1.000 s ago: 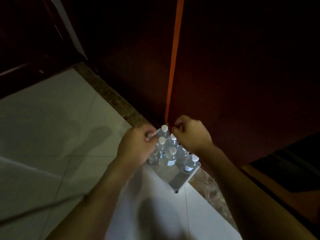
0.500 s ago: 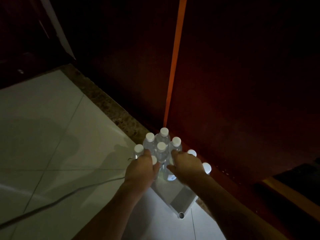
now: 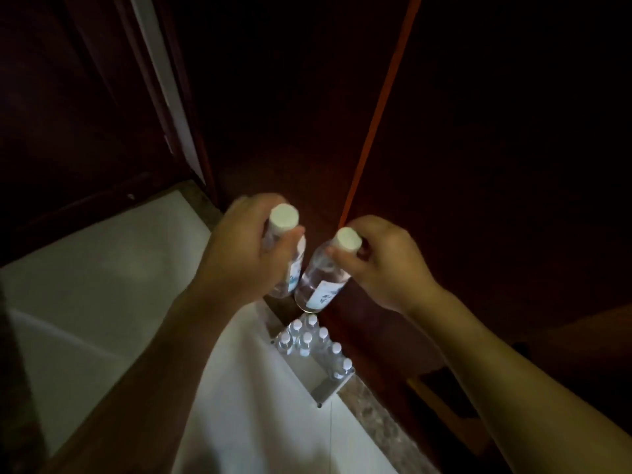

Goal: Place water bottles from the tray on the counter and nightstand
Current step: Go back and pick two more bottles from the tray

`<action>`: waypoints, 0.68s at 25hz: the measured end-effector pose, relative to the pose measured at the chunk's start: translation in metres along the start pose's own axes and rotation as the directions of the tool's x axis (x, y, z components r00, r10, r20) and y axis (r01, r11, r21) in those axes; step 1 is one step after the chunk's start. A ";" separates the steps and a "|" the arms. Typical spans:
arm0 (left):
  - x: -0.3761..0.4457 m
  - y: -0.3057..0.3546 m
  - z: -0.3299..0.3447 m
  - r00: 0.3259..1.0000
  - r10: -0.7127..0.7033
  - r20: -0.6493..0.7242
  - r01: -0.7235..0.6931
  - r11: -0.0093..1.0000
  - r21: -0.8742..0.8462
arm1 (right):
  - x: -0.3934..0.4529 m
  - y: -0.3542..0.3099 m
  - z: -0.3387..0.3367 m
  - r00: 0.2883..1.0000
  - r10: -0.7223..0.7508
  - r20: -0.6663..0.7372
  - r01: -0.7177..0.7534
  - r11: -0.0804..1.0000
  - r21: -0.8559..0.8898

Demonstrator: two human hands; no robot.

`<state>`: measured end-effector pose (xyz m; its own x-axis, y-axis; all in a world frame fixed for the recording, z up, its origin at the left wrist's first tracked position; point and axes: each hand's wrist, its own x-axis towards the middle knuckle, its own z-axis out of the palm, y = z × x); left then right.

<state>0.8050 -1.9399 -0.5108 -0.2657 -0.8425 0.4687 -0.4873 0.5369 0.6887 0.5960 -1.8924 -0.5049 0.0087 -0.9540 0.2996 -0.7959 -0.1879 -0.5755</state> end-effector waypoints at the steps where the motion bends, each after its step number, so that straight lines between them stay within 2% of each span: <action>1: 0.034 0.043 -0.039 1.000 0.007 0.013 -0.007 0.999 -0.044 | 0.021 -0.039 -0.048 0.999 -0.015 -0.034 0.017 0.998 0.057; 3: 0.092 0.124 -0.108 1.000 0.011 0.000 -0.011 0.984 -0.179 | 0.057 -0.114 -0.140 0.990 -0.062 -0.123 0.080 0.986 0.148; 7: 0.167 0.271 -0.210 0.966 0.101 -0.240 -0.180 0.923 -0.339 | 0.097 -0.244 -0.288 0.920 -0.038 -0.391 0.166 0.940 0.299; 9: 0.191 0.324 -0.239 0.950 0.096 -0.298 -0.230 0.860 -0.456 | 0.105 -0.291 -0.338 0.869 0.005 -0.494 0.219 0.892 0.394; 11: 0.208 0.365 -0.257 0.966 0.043 -0.253 -0.200 0.744 -0.637 | 0.104 -0.329 -0.378 0.848 0.033 -0.530 0.258 0.846 0.466; 13: 0.221 0.396 -0.265 0.988 0.040 -0.150 -0.142 0.614 -0.776 | 0.095 -0.357 -0.407 0.838 0.029 -0.545 0.279 0.835 0.473; 15: 0.230 0.428 -0.265 0.995 0.096 -0.008 -0.055 0.499 -0.865 | 0.082 -0.370 -0.429 0.816 0.072 -0.574 0.214 0.885 0.414; 17: 0.232 0.459 -0.259 0.967 0.201 0.156 0.059 0.418 -0.907 | 0.066 -0.372 -0.449 0.789 0.157 -0.593 0.131 0.901 0.414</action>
<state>0.7352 -1.8773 0.0572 -0.4849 -0.7137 0.5054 0.5346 0.2154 0.8172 0.6208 -1.7805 0.0703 -0.4777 -0.6441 0.5974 -0.4653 -0.3913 -0.7940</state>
